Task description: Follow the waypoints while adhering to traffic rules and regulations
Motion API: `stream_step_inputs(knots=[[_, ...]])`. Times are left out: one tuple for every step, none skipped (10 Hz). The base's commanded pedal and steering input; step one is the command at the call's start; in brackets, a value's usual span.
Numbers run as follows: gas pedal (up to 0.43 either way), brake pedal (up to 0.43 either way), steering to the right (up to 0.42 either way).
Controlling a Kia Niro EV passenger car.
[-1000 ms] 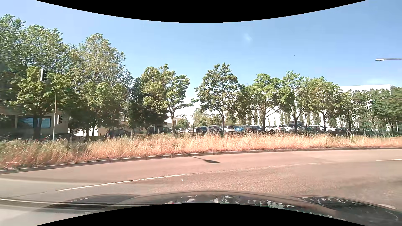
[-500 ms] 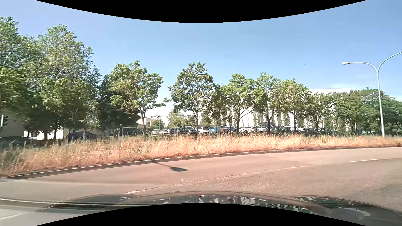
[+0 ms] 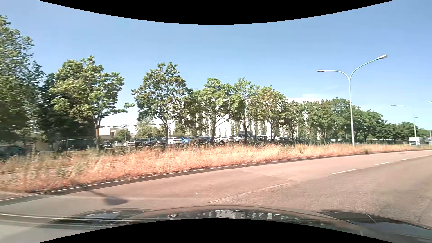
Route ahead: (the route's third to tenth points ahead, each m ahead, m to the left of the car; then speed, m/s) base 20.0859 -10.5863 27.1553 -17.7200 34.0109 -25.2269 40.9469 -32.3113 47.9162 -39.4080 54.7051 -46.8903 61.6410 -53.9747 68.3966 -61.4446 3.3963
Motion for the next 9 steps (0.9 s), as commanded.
stream_step_inputs(knots=[[0.280, 0.000, 0.579], [0.280, 0.000, 0.562], [0.280, 0.000, 0.548], [0.280, 0.000, 0.535], [0.280, 0.000, 0.519], [0.280, 0.000, 0.507], [0.280, 0.000, 0.497], [0.280, 0.000, 0.485], [0.280, 0.000, 0.469]])
